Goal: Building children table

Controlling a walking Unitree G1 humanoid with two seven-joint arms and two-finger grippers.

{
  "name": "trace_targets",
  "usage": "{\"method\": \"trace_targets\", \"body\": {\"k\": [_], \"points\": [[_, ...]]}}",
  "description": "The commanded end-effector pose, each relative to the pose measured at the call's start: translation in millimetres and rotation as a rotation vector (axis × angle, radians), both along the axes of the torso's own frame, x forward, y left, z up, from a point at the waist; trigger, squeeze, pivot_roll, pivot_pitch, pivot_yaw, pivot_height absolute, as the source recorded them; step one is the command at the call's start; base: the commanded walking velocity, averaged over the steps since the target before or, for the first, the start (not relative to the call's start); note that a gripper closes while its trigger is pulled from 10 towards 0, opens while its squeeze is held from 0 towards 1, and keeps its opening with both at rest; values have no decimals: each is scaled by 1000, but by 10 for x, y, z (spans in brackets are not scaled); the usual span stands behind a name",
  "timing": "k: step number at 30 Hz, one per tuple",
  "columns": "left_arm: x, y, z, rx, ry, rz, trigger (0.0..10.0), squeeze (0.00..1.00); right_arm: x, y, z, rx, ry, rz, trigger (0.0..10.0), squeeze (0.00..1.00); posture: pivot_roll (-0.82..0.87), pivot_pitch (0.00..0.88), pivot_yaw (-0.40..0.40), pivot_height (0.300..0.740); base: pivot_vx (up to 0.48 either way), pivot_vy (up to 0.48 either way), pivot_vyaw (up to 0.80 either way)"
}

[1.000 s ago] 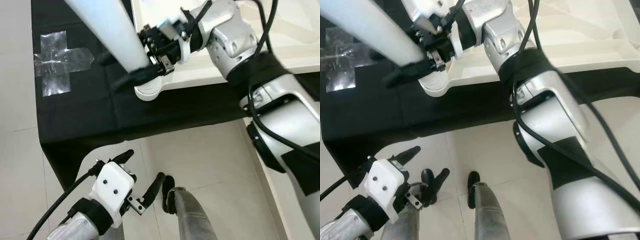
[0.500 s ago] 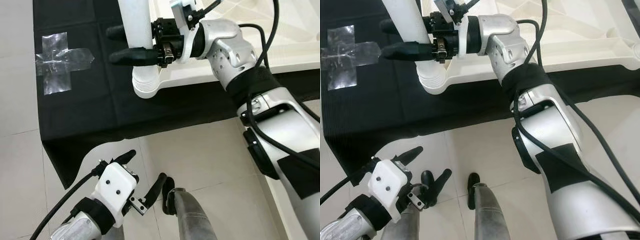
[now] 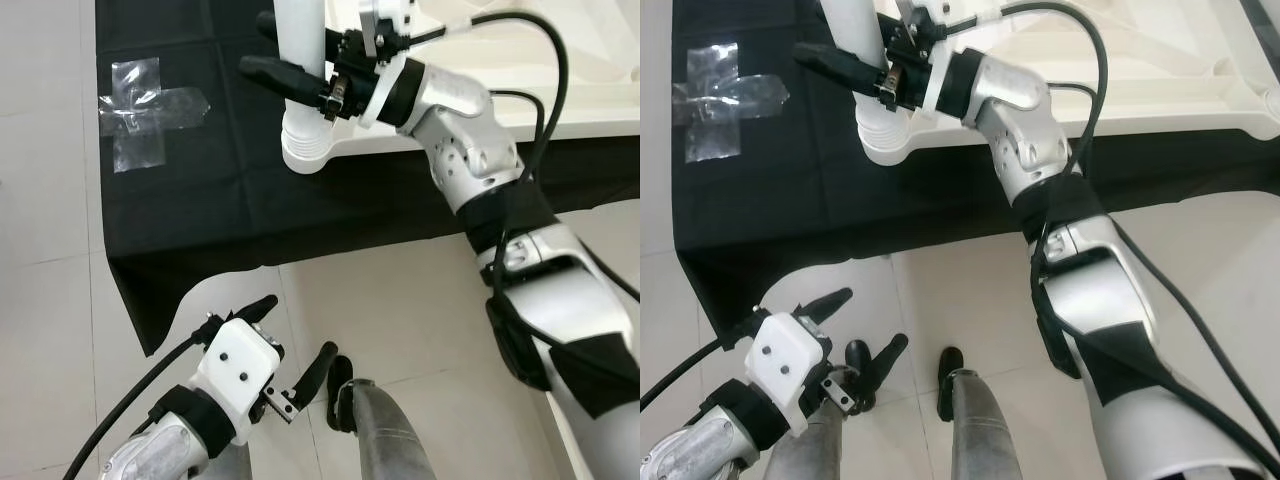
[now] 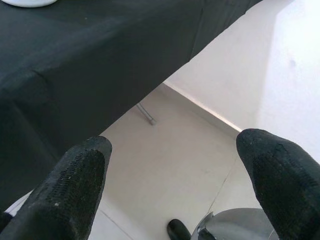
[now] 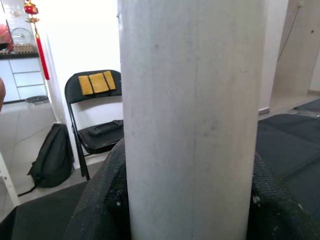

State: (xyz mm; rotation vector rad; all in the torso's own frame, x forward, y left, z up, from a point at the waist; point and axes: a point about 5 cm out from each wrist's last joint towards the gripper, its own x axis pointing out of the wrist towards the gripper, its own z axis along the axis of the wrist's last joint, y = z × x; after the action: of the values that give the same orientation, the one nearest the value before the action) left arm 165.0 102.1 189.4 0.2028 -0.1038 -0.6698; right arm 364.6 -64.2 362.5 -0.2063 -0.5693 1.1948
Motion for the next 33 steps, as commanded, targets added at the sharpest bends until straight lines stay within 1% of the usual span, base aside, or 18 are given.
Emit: {"method": "trace_targets", "body": {"k": [1,2,3,7,9,10,11,13,19,20,23,25,27,28,29,31,32,33], "points": [[-8,-13,-69,-1,41,-10,10000,0,79,-100,-362,-36,126,-39,10000,0,99,511,-79,740,0,0,0],[-8,-13,-69,-1,41,-10,10000,0,79,-100,-362,-36,126,-39,10000,0,99,511,-79,740,0,0,0],[-3,-11,-67,0,40,-10,10000,0,22,-101,-361,-49,116,25,10000,0,101,510,-79,740,0,0,0],[-2,-14,-61,4,37,-11,10000,0,-273,-203,-308,-124,89,366,10000,0,107,508,-81,740,0,0,0],[-3,-14,-58,5,37,-10,10000,0,-343,-264,-283,-144,101,455,10000,0,109,509,-81,740,0,0,0],[-3,-14,-58,5,37,-10,10000,0,-343,-264,-283,-144,101,455,10000,0,109,509,-81,740,0,0,0],[-4,-12,-55,5,37,-8,10000,0,-399,-309,-254,-155,118,528,10000,0,109,508,-82,740,0,0,0],[-6,-11,-54,6,36,-8,10000,0,-390,-314,-237,-178,110,529,10000,0,110,509,-83,740,0,0,0],[-6,-10,-55,7,37,-9,10000,0,-369,-304,-244,-201,102,518,10000,0,110,510,-82,740,0,0,0],[-8,-7,-57,8,37,-10,10000,0,-376,-297,-251,-215,103,536,10000,0,113,512,-82,740,0,0,0],[-16,12,-59,13,39,-10,10000,0,-397,-240,-330,-337,92,580,10000,0,124,517,-74,740,0,0,0],[-16,12,-59,13,39,-10,10000,0,-397,-240,-330,-337,92,580,10000,0,124,517,-74,740,0,0,0],[-22,26,-60,19,40,-10,10000,0,-419,-187,-372,-450,68,598,10000,0,130,519,-69,740,0,0,0],[-22,26,-60,19,40,-10,10000,0,-419,-187,-372,-450,68,598,10000,0,130,519,-69,740,0,0,0],[-25,33,-61,23,41,-11,10000,0,-427,-153,-390,-534,35,591,10000,0,131,519,-66,740,0,0,0],[-32,36,-67,27,42,-14,10000,0,-385,-53,-415,-717,-73,522,10000,0,131,518,-67,740,0,0,0],[-32,36,-67,27,42,-14,10000,0,-385,-53,-415,-717,-73,522,10000,0,131,518,-67,740,0,0,0],[-32,29,-70,27,42,-14,10000,0,-348,24,-394,-766,-127,488,10000,0,131,517,-69,740,0,0,0]]}}
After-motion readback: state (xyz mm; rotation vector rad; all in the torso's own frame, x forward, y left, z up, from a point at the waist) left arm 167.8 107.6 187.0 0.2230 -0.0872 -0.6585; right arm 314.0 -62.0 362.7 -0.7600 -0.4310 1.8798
